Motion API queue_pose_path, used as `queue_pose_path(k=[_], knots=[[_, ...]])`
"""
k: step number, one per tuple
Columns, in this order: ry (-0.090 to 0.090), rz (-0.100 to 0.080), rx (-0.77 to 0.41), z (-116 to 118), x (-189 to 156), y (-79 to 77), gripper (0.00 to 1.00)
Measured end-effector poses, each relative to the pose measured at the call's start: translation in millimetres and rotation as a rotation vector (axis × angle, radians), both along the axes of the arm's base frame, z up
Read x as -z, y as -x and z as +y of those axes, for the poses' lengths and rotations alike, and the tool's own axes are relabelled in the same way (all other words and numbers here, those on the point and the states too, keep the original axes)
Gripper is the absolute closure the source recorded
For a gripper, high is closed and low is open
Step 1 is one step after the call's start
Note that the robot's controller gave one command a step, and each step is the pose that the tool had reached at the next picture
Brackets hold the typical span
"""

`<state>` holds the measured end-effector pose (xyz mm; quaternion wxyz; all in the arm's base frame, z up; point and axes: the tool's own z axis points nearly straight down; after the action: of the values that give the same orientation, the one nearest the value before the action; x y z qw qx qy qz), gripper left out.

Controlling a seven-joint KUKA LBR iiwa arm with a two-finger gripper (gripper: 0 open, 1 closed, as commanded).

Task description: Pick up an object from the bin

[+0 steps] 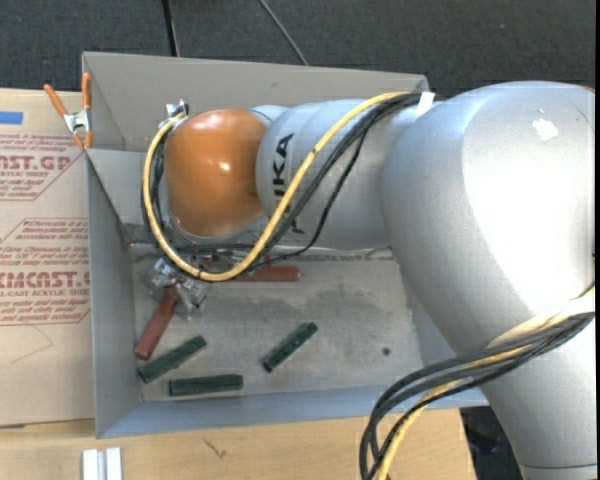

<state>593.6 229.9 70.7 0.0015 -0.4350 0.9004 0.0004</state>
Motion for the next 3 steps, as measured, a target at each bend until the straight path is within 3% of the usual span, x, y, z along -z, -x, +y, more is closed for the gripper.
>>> queue_pose_path(k=[3], knots=[[0.001, 0.005, 0.0, 0.2, -39.7, 2.0, 1.0]])
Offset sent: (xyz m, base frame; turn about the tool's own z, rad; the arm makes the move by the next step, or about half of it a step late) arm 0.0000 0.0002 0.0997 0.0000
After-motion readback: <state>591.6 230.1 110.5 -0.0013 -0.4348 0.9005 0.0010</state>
